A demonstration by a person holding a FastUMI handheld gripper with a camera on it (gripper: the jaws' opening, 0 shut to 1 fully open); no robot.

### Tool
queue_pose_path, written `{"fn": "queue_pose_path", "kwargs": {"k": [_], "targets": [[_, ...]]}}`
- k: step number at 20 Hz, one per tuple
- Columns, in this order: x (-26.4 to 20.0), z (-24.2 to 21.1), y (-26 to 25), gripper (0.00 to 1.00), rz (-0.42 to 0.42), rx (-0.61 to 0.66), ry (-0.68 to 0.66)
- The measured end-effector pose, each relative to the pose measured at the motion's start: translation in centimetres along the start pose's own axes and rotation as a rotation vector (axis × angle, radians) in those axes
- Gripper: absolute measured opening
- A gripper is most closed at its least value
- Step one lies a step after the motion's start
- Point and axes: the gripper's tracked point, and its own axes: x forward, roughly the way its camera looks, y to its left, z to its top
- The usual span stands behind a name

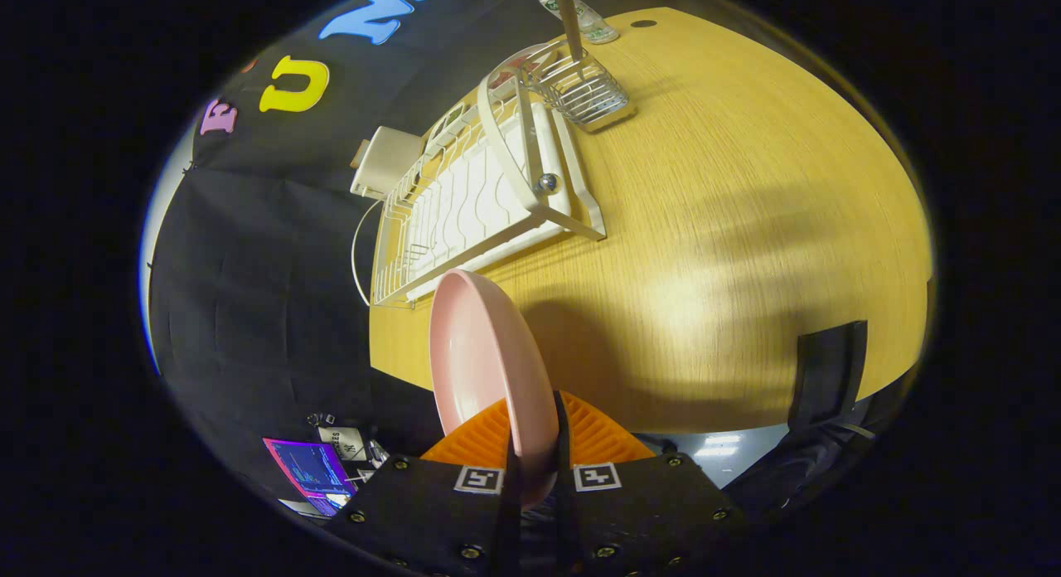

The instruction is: Take the plate from the dish rack, then take the spoon from the basket and place it into the plate.

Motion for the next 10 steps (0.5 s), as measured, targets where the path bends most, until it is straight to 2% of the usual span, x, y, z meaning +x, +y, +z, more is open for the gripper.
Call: {"fn": "queue_pose_path", "kwargs": {"k": [4,7,10], "targets": [[2.3,0.5,-1.1,0.17,0.008,0.042,-0.018],[3.5,0.7,-1.8,0.16,-0.005,0.021,-0.030],[4.9,0.6,-1.2,0.16,0.018,0.048,-0.033]]}}
